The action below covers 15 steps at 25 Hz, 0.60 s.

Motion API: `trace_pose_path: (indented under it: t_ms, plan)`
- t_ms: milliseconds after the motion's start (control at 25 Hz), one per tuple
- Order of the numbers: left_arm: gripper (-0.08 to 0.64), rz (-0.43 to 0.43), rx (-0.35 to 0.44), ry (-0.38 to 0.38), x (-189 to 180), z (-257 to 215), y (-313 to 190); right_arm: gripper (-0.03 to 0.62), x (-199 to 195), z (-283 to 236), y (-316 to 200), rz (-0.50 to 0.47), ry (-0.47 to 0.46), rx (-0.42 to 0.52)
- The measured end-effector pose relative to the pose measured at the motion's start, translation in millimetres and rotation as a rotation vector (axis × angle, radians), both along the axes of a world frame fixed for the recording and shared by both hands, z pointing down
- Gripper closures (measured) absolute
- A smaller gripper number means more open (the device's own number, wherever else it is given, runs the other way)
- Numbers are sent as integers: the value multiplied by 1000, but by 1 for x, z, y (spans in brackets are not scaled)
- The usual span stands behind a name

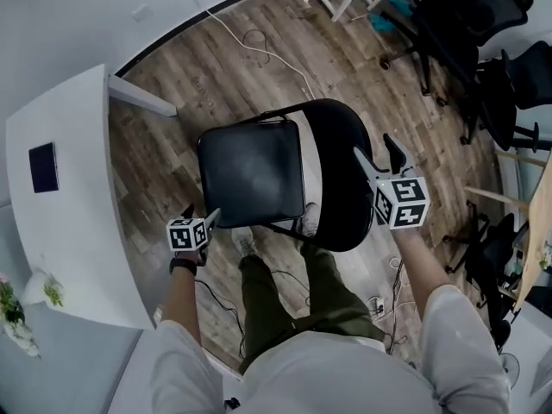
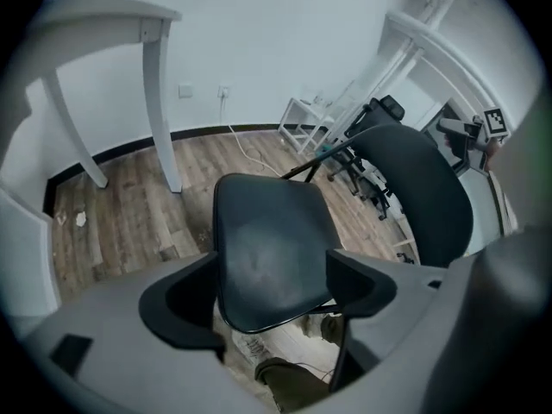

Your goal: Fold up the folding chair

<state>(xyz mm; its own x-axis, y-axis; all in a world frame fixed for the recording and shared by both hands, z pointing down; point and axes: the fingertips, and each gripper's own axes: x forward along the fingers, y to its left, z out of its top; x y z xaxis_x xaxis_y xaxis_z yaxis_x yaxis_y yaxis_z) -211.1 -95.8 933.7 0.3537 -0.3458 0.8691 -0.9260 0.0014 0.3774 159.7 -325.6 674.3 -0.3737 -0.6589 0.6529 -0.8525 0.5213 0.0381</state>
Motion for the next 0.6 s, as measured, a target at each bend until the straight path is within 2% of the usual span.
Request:
trace_pose_path:
  t_ms: [160,320,400,520,600]
  plan:
    - [160,-28,-111,38,-12,81,2,264,-2,49,-29,28,-21,-173]
    - [152,-56,-161,106,-24,150,-15,265,-9,90,-43,32,-61,-355]
    - [149,-68,-182,163,-26,180,-17,309,-14,105,-44,42,-105,-445]
    - [141,-64,-196,298,-21,214,-15,382,-21,117,-47,36,-136,-536]
    - [141,-96,-198,471,-13,224,-13,419,-25,123,-44,25,-141,-593]
